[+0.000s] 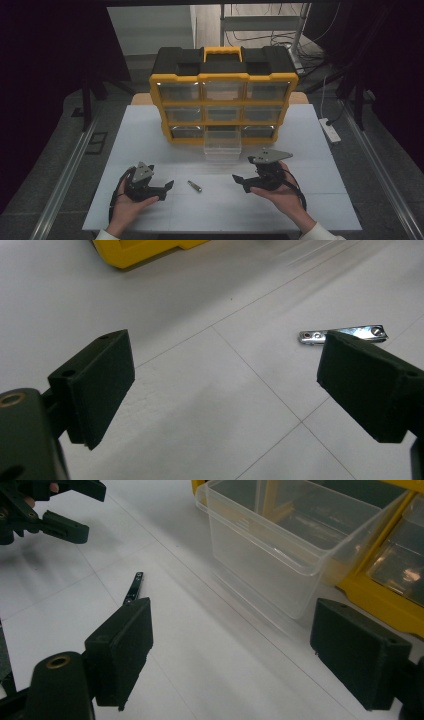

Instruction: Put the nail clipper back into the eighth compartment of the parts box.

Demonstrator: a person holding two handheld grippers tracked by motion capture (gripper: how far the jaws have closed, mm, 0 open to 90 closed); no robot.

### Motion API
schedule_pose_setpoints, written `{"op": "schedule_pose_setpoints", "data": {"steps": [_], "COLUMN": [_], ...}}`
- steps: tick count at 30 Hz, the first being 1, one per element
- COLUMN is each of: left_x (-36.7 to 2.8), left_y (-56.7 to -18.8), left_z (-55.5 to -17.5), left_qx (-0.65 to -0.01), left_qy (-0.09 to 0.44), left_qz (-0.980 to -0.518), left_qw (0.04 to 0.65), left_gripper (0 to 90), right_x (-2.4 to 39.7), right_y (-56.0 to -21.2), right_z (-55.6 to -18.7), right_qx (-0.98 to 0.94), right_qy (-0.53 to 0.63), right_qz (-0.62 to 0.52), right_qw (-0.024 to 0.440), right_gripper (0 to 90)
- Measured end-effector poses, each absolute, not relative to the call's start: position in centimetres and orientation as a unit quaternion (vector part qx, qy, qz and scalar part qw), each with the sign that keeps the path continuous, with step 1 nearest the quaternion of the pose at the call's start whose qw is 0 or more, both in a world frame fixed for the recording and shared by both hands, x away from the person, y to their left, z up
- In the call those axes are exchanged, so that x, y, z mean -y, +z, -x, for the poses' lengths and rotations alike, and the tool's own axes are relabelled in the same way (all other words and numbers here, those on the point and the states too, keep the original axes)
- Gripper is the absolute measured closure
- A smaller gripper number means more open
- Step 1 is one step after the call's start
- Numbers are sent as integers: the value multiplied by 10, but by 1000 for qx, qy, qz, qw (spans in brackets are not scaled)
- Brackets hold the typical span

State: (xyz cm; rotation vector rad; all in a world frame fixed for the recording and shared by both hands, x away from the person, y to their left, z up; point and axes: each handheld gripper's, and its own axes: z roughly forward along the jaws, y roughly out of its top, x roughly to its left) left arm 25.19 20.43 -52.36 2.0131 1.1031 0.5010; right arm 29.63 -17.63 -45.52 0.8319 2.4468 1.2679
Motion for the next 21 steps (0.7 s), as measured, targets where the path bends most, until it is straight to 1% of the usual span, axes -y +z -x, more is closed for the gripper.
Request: {"op": "schedule_pose_setpoints", "data": {"steps": [13,21], "left_x": [-204,-204], "left_y": [-523,-523], "left_z": [-252,-252], "left_qx": [-431,-430], "left_qy": [196,196], "left_qz": [-791,-790], "left_qw": [388,390], "left_gripper": [91,92], "right_x": [160,138], "right_y": [-451,-449], "right_z": [-298,-299], "right_qx": [-847,-855], "right_qy": [435,433], "right_qz": [-279,-263], "right_qw": [125,115], "right_gripper": [181,181]}}
